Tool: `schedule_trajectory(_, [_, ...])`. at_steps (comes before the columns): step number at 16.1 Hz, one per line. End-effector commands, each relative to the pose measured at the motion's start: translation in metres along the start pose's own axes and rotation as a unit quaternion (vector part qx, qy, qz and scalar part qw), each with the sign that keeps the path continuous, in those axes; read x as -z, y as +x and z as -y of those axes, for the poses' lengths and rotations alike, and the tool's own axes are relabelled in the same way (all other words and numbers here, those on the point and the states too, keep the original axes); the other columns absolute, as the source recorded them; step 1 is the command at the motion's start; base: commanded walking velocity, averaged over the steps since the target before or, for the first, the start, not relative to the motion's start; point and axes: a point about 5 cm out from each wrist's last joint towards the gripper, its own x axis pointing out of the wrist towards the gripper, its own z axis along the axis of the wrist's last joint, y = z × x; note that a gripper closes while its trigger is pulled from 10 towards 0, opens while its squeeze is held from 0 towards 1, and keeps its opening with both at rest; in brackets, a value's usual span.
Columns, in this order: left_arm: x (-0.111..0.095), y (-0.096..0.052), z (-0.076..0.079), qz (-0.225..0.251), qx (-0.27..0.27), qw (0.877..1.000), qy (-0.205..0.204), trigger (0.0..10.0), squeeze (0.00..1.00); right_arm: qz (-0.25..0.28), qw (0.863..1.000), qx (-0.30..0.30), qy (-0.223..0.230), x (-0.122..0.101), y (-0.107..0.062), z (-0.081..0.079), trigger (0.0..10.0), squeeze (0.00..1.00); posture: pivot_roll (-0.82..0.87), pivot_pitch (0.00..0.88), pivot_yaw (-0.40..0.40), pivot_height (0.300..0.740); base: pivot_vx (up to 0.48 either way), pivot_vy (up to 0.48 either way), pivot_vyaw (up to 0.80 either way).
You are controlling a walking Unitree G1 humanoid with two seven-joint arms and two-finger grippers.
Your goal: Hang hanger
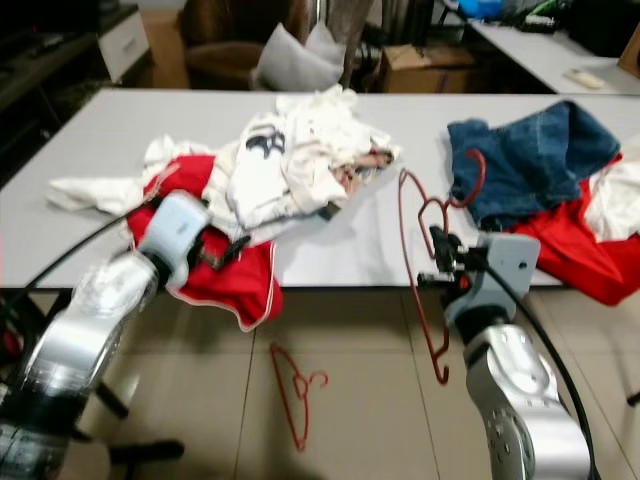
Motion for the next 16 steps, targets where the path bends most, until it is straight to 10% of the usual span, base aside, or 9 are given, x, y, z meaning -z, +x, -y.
schedule_trajectory(1, [0.003, 0.005, -0.003, -0.007, 0.0, 0.999, 0.033, 10.0, 0.7, 0.008, 1.0, -0.006, -0.006, -0.003, 0.001, -0.001, 10.0, 0.0, -0.11, 0.0, 0.016, 0.74, 0.0, 0.0, 0.0])
schedule_trajectory(2, [0.002, 0.011, -0.01, -0.004, -0.011, 1.0, 0.023, 10.0, 0.0, 0.009, 1.0, -0.007, -0.007, -0.003, 0.001, -0.002, 10.0, 0.0, -0.13, 0.0, 0.026, 0.74, 0.0, 0.0, 0.0])
schedule_trajectory(4, [0.003, 0.022, -0.021, -0.005, -0.044, 0.999, -0.013, 10.0, 0.0, 0.014, 1.0, -0.004, -0.01, -0.004, -0.001, -0.003, 10.0, 0.0, -0.14, 0.0, 0.04, 0.74, 0.0, 0.0, 0.0])
schedule_trajectory(6, [0.005, 0.029, -0.019, 0.002, -0.041, 0.997, -0.064, 4.9, 0.0, 0.015, 1.0, 0.0, -0.011, -0.004, -0.003, -0.002, 10.0, 0.0, -0.16, 0.0, 0.059, 0.74, 0.0, 0.0, 0.0])
schedule_trajectory(11, [0.008, 0.042, -0.006, 0.006, -0.019, 0.997, -0.077, 0.2, 0.0, 0.023, 1.0, 0.012, -0.016, -0.006, -0.005, 0.002, 10.0, 0.0, -0.18, 0.0, 0.077, 0.74, 0.0, 0.0, 0.0])
schedule_trajectory(16, [0.015, 0.044, -0.005, -0.004, -0.026, 0.998, -0.063, 0.0, 0.0, 0.025, 0.999, 0.012, -0.021, -0.006, -0.003, 0.002, 10.0, 0.0, -0.18, 0.0, 0.071, 0.74, 0.0, 0.0, 0.0])
